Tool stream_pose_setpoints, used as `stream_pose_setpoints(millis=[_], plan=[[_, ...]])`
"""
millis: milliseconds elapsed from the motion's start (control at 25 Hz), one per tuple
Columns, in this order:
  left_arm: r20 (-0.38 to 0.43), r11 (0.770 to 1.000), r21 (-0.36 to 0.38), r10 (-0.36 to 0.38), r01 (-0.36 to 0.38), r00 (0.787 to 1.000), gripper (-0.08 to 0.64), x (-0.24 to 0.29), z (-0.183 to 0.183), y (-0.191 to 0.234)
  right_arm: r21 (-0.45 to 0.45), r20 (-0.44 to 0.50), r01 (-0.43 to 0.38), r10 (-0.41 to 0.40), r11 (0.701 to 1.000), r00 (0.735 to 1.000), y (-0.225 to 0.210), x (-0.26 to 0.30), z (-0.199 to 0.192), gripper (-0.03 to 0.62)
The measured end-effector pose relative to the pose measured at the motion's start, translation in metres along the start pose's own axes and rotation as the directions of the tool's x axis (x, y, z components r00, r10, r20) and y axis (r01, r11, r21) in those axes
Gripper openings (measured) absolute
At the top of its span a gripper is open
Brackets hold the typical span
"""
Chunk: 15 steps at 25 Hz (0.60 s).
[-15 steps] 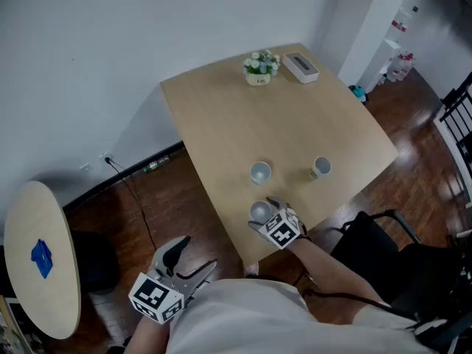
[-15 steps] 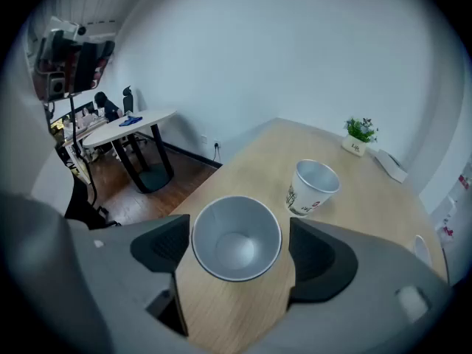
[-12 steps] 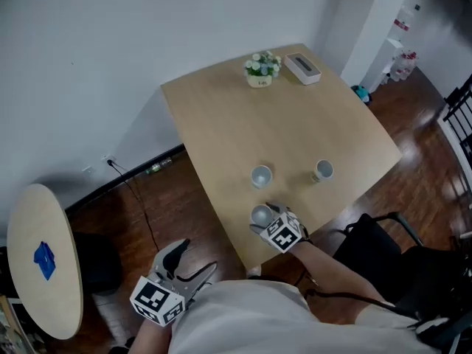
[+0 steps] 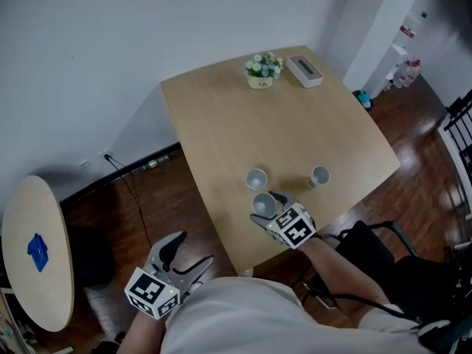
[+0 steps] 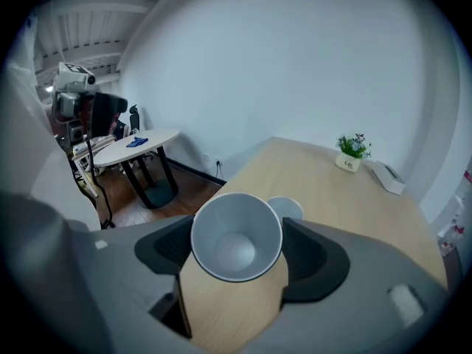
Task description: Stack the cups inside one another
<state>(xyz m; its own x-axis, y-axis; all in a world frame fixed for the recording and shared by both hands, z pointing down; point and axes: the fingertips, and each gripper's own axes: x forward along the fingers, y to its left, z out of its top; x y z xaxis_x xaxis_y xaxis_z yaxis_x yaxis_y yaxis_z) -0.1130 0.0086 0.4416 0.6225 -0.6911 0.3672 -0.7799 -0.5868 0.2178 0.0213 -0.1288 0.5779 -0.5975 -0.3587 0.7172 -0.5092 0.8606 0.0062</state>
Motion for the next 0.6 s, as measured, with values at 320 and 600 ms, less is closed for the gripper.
stream_pose_setpoints(millis=[320,600], plan=[[0.021,1.0,-0.003,0.006,-0.006,1.0,0.356,0.004,0.001,-0.002,-0.039,0.076,0.05,-0.047,0.998,0.996,-0.045,-0.013,0.056,0.373],[0.035,0.996,-0.03,0.084,-0.083,0.996,0.356,-0.012,0.004,0.008,-0.048,0.06,0.055,-0.052,0.997,0.997,-0.069,0.015,0.062,0.373]])
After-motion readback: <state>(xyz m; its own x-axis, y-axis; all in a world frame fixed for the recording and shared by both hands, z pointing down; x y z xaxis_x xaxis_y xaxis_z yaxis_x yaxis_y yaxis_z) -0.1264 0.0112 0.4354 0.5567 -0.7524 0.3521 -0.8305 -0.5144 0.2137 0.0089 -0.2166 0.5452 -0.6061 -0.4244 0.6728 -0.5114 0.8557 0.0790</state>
